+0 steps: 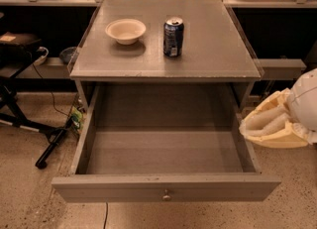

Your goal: Close top drawer

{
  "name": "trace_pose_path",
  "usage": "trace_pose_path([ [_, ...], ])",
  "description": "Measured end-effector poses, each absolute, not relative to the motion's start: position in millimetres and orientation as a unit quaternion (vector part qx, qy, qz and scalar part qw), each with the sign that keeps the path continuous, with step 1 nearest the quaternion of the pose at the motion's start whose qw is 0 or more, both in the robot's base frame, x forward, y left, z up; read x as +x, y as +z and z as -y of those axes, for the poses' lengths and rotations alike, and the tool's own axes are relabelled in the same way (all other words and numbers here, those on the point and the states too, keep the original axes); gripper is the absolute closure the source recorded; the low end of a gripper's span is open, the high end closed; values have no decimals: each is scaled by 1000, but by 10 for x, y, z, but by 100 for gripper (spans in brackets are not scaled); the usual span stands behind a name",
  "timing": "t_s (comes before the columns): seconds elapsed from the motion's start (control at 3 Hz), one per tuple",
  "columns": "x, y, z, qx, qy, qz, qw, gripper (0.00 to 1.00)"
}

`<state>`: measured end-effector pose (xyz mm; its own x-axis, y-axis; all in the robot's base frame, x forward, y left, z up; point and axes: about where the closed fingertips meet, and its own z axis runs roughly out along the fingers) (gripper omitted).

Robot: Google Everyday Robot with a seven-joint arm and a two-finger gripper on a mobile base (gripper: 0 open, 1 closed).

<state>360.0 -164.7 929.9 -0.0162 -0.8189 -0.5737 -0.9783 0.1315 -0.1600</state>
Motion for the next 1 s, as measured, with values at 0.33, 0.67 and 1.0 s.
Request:
trace_pose_path([
  [0.33,3490,9154,1644,-636,161,-697,291,100],
  [0.67,3340,8875,1692,-614,172,-704,312,100],
  [1.0,3274,8698,1754,-592,148,-724,322,100],
])
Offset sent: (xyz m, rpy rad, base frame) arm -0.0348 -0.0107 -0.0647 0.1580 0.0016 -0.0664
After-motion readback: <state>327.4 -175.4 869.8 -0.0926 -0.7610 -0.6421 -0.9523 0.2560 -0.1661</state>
